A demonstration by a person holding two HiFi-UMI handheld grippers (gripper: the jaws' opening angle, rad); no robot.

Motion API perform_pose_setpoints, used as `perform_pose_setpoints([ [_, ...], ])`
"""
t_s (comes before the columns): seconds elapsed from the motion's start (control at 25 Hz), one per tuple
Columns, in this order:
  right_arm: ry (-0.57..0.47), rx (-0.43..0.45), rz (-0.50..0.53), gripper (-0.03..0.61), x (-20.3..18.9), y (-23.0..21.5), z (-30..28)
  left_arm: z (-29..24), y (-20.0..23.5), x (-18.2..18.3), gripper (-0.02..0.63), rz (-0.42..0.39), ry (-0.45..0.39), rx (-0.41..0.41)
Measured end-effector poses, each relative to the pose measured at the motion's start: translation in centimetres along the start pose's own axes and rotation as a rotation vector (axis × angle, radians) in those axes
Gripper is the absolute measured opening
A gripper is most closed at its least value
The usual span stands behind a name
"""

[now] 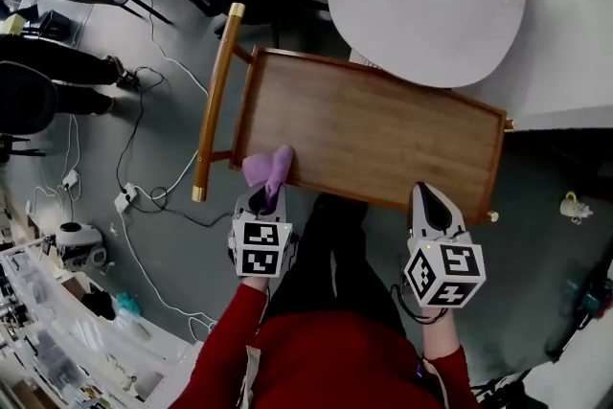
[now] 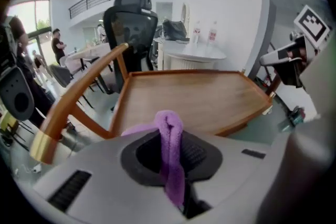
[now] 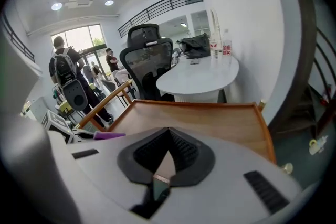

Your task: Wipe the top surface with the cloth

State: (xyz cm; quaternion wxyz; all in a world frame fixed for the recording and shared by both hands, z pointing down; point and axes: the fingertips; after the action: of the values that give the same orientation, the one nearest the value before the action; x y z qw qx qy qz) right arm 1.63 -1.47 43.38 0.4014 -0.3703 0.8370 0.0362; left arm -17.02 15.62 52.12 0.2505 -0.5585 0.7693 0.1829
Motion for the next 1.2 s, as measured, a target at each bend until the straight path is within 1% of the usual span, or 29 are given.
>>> perform_pose_setpoints([
  [0.08, -0.007, -0.051, -0.045, 0.003, -1.0, -1.2, 1.0, -1.2, -2.6, 0.2, 0.051, 0.001, 0.010, -0.096],
  [0.12, -0.012, -0.073, -0.067, 0.003, -1.5, -1.8, 1.4, -1.8, -3.9, 0.4, 0.051, -0.011, 0.012, -0.135],
  [0.2, -0.022, -0.112, -0.107, 0.003, -2.2, -3.1, 2.2, -2.9, -7.0, 0.9, 0.051, -0.067, 0.015, -0.212],
  [0.32, -0.040, -0.176, -0.166, 0.003, -3.4, -5.1, 3.9, -4.0, -12.9, 1.4, 0.051, -0.156, 0.026, -0.365],
  [0.44, -0.063, -0.239, -0.221, 0.003, -4.8, -6.7, 5.9, -4.2, -18.8, 1.8, 0.051, -0.220, 0.051, -0.512],
  [0.52, -0.074, -0.295, -0.265, 0.003, -5.8, -7.8, 7.5, -4.3, -22.5, 2.0, 0.051, -0.237, 0.071, -0.604],
  [0.6, -0.083, -0.353, -0.311, 0.003, -6.7, -8.8, 9.1, -4.5, -26.0, 2.1, 0.051, -0.241, 0.083, -0.679],
  [0.8, -0.099, -0.455, -0.394, 0.003, -9.2, -11.0, 12.6, -5.1, -32.9, 2.7, 0.051, -0.300, 0.095, -0.785],
  [0.96, -0.103, -0.518, -0.467, 0.003, -11.5, -12.1, 14.5, -5.4, -37.6, 2.9, 0.051, -0.312, 0.123, -0.865],
  [1.08, -0.109, -0.550, -0.504, 0.003, -12.4, -13.0, 15.5, -5.5, -40.5, 3.3, 0.051, -0.324, 0.133, -0.903],
  [1.2, -0.108, -0.556, -0.530, 0.003, -13.0, -13.4, 15.8, -5.3, -42.2, 3.5, 0.051, -0.337, 0.133, -0.916],
])
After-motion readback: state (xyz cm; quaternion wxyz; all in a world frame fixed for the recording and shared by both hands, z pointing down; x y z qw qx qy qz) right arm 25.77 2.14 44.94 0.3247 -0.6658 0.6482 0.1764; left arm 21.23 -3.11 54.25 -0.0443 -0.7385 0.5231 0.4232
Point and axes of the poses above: the fingertips, and each gripper's own axes: z backward along the fingers, y to its left, x out of its top, and after that the axes turned 1 degree about -x, right-handed
